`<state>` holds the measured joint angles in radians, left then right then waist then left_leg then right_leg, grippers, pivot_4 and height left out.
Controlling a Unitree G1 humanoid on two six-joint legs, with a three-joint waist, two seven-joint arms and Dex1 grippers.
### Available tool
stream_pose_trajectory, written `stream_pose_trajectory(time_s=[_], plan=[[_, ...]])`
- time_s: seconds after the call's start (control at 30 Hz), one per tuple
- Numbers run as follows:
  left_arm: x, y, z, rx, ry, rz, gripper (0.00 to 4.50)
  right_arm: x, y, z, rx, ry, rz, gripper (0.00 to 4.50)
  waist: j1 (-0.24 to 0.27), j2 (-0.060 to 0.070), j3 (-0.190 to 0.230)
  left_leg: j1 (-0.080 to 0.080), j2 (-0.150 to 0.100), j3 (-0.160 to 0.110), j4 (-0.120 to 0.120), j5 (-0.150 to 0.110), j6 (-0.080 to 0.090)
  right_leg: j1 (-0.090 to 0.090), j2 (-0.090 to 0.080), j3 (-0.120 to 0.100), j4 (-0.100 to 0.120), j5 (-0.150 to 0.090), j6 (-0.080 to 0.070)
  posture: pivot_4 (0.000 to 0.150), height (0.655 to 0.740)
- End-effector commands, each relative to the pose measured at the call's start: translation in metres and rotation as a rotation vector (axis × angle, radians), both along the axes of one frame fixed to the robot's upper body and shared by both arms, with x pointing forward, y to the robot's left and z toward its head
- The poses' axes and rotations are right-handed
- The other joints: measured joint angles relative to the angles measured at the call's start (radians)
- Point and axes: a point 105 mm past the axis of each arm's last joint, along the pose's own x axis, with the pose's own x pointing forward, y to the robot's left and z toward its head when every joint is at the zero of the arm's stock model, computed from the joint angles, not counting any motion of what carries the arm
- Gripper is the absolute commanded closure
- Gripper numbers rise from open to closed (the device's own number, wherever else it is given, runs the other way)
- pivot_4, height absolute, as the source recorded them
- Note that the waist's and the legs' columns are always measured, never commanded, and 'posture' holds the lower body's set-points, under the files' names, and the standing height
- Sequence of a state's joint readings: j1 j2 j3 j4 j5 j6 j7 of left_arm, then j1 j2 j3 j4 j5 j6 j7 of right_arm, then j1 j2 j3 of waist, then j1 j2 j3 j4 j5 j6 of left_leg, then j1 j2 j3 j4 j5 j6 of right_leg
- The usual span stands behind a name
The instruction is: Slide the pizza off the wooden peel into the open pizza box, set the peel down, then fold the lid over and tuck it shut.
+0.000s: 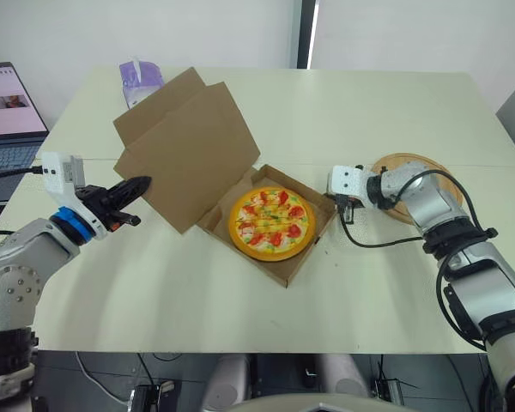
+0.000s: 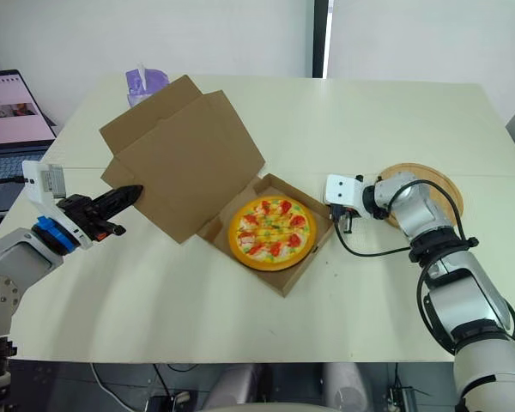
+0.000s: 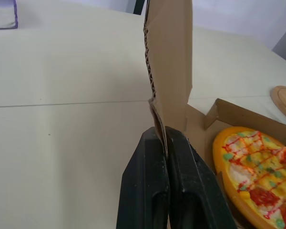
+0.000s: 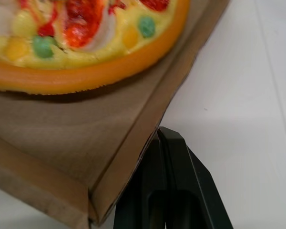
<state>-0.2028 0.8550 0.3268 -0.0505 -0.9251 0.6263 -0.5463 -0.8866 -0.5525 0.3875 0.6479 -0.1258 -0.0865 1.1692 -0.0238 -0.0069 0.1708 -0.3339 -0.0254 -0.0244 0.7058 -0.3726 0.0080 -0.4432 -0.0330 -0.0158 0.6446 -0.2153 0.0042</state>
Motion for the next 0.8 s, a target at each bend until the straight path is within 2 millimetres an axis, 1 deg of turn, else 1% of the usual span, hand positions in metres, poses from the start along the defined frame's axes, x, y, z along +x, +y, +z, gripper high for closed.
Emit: stream_pose_trajectory(time_s=[0.03,0.1,0.2,0.3,0.4,0.47,0.63,0.73,0.8], plan=[[0.013,-0.003,0.013,0.079,-0.076,-0.047,4.50,-0.024,0.003,0.011,0.055,0.085,0.092,4.45,0.004,0.000,0.000,0.000,0.000,-0.001,0.000,0.000,0.000,0.000,0.000,-0.001,0.000,0.000,0.000,0.150,0.7251],[0.022,-0.012,0.018,0.100,-0.104,-0.107,4.50,-0.039,0.000,0.005,0.060,0.136,0.105,4.45,0.009,0.000,0.000,-0.001,0.000,-0.002,0.000,0.000,0.000,0.000,0.000,-0.002,0.000,0.000,0.000,0.150,0.7251],[0.038,-0.028,0.025,0.100,-0.154,-0.184,4.50,-0.056,-0.002,-0.001,0.078,0.174,0.088,4.45,0.019,0.000,0.000,-0.001,0.000,-0.002,0.000,0.000,0.000,0.000,-0.001,-0.002,0.000,0.000,0.000,0.150,0.7251],[0.050,-0.043,0.027,0.110,-0.179,-0.258,4.50,-0.068,-0.002,-0.002,0.104,0.194,0.058,4.45,0.022,0.000,0.000,-0.003,0.000,-0.002,0.002,0.000,0.000,-0.001,-0.001,-0.002,0.001,0.000,0.000,0.150,0.7251],[0.068,-0.065,0.034,0.092,-0.230,-0.326,4.50,-0.080,-0.002,-0.001,0.147,0.208,0.012,4.45,0.025,0.000,0.000,-0.008,-0.001,-0.003,0.005,0.000,0.000,-0.004,-0.001,-0.003,0.002,0.000,0.000,0.150,0.7251],[0.078,-0.076,0.039,0.068,-0.253,-0.350,4.50,-0.085,-0.003,-0.001,0.162,0.201,-0.022,4.45,0.034,-0.001,0.000,-0.013,-0.001,-0.005,0.008,0.000,0.000,-0.008,-0.001,-0.005,0.003,0.001,0.001,0.150,0.7251],[0.098,-0.091,0.048,0.089,-0.322,-0.373,4.50,-0.094,-0.003,0.004,0.222,0.193,-0.111,4.45,0.032,-0.001,0.000,-0.015,-0.003,-0.005,0.008,0.000,0.000,-0.010,-0.002,-0.005,0.002,0.001,0.001,0.150,0.7251],[0.106,-0.100,0.054,0.095,-0.363,-0.388,4.50,-0.100,-0.001,0.007,0.254,0.200,-0.138,4.45,0.031,-0.001,0.000,-0.016,-0.003,-0.005,0.008,0.000,0.000,-0.011,-0.002,-0.006,0.003,0.001,0.001,0.150,0.7251],[0.109,-0.103,0.056,0.098,-0.370,-0.396,4.50,-0.103,0.001,0.006,0.261,0.203,-0.147,4.45,0.030,-0.001,0.000,-0.016,-0.003,-0.005,0.009,0.000,0.000,-0.011,-0.002,-0.006,0.003,0.001,0.001,0.150,0.7251]])
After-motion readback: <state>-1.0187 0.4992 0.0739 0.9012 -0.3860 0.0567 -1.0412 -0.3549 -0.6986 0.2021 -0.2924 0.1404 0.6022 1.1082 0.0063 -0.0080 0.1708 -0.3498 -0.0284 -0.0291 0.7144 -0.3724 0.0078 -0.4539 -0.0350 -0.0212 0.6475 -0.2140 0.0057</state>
